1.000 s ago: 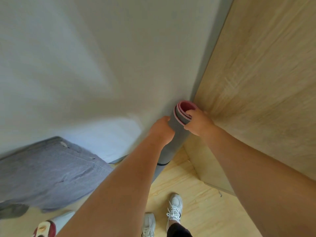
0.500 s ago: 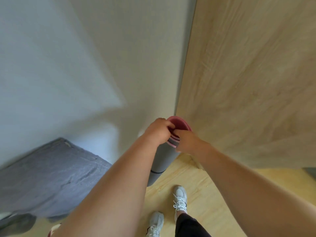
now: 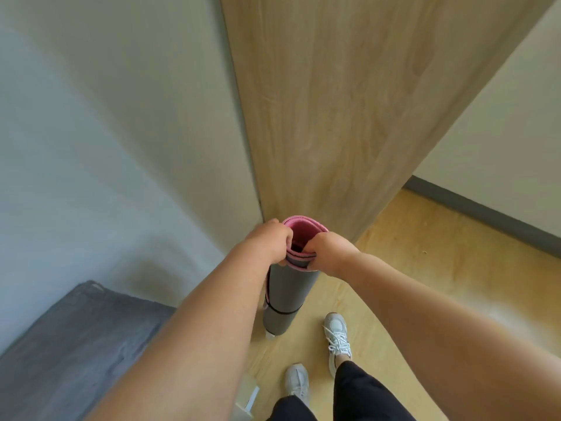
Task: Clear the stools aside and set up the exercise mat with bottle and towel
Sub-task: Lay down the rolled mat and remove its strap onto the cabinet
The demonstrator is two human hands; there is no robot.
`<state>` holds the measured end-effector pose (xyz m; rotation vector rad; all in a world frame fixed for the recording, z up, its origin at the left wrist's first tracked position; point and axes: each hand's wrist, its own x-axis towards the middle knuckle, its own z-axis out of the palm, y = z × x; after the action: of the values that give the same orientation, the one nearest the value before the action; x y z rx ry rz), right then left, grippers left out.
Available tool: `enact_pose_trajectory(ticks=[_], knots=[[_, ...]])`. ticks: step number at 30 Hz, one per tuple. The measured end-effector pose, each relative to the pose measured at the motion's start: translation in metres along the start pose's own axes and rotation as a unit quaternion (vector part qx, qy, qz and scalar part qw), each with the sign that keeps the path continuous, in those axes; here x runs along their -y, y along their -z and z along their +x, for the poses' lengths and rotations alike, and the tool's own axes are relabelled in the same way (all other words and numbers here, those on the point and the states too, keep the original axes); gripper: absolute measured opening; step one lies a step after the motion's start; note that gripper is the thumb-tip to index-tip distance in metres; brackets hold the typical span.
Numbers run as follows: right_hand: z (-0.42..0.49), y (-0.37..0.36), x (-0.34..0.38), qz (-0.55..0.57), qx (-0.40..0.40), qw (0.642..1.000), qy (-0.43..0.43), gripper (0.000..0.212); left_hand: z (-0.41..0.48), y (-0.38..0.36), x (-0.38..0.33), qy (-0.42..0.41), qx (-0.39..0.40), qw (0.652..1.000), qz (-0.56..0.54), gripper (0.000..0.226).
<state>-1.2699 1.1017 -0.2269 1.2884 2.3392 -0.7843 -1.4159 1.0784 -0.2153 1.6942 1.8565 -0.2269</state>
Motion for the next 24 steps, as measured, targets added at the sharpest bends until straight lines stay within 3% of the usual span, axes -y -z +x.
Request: enact_pose_trajectory(ticks=[11,17,24], knots=[[-0.144,0.028,-0.127,0.087,-0.098,0.981,-0.142,0.012,-0.004,0.0,-0.186,-0.168,0.024,0.985,0.026,0.019],[-0.25,0.004,-0.245,0.206,-0.178,0.93,-0.248,0.012,-0.009,-0.037,-0.349,-0.256,0.039,0.964,0.06,0.017],[-0.364,-0.029,-0.382,0.316,-0.215,0.866,-0.322,0.012,-0.028,-0.107,-0.535,-0.323,0.027,0.94,0.109,0.013]])
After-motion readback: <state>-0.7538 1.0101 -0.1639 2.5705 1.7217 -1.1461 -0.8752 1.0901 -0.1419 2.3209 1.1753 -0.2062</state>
